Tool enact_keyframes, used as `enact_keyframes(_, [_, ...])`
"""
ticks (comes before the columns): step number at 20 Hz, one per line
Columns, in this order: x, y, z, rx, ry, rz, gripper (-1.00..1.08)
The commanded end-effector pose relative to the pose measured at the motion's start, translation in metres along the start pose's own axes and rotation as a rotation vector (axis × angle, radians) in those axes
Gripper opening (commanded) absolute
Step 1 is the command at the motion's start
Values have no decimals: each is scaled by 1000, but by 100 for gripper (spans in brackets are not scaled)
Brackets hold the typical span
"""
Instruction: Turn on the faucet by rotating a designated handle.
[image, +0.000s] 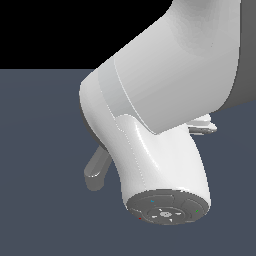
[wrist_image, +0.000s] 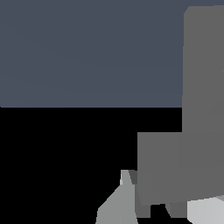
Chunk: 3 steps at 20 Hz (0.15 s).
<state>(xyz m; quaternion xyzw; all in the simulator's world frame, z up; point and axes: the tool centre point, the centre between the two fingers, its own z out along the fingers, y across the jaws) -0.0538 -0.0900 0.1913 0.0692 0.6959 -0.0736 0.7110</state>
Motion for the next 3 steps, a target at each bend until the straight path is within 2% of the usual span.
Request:
enact_keyframes(1, [15, 5, 2, -16, 23, -12, -100])
enact_keyframes(3, [17, 4, 2, -15, 22, -12, -100])
